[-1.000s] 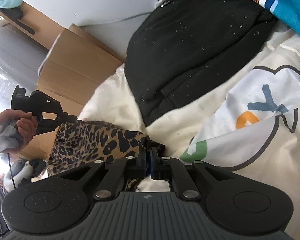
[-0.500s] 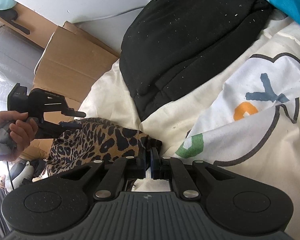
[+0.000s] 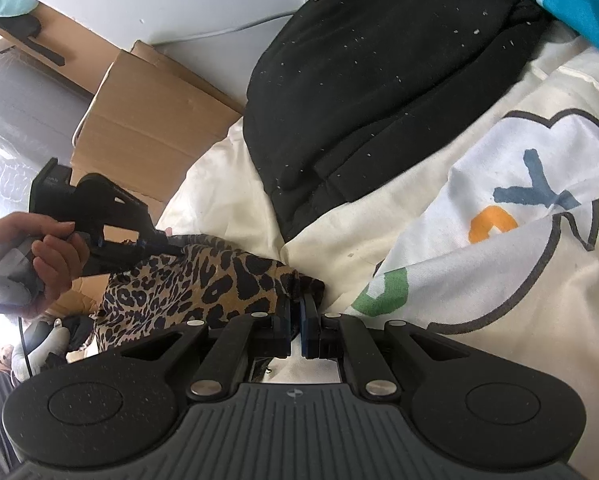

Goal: Fold clothes

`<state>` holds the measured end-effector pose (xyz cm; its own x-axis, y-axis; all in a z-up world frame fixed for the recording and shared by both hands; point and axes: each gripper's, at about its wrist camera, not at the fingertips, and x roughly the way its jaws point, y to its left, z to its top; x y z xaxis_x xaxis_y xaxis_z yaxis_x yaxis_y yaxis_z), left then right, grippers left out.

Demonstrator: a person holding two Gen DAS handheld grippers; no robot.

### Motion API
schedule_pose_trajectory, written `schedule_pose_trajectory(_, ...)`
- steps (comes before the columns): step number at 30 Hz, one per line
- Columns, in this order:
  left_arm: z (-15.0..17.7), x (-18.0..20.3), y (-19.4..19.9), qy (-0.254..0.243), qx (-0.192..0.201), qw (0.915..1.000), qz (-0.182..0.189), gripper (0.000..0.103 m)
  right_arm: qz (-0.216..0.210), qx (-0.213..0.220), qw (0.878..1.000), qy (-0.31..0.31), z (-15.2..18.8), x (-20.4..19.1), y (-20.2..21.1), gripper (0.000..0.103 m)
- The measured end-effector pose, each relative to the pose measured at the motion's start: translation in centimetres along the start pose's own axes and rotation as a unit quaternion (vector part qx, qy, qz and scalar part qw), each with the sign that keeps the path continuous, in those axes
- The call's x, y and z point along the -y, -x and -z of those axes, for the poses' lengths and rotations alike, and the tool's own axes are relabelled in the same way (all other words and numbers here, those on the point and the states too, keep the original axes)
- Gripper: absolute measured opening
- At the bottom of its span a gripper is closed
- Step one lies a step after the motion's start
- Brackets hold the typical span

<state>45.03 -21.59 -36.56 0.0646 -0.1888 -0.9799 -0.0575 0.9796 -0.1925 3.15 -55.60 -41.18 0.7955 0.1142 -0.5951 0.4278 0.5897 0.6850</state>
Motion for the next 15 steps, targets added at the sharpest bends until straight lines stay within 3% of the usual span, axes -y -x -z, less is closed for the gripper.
schedule_pose_trajectory(8, -0.8, 0.1, 0.9, -0.008, 0.018, 0.9995, 0.024, 0.0, -0.005, 0.006, 1.0, -0.001, 0.0, 0.0, 0.2, 0.002)
schedule_pose_trajectory(15, -0.8, 0.6, -1.9, -0.017, 0.026, 0.9992, 0.025, 0.0, 0.025, 0.008, 1.0, 0.003, 0.3, 0.2, 0.2, 0.001)
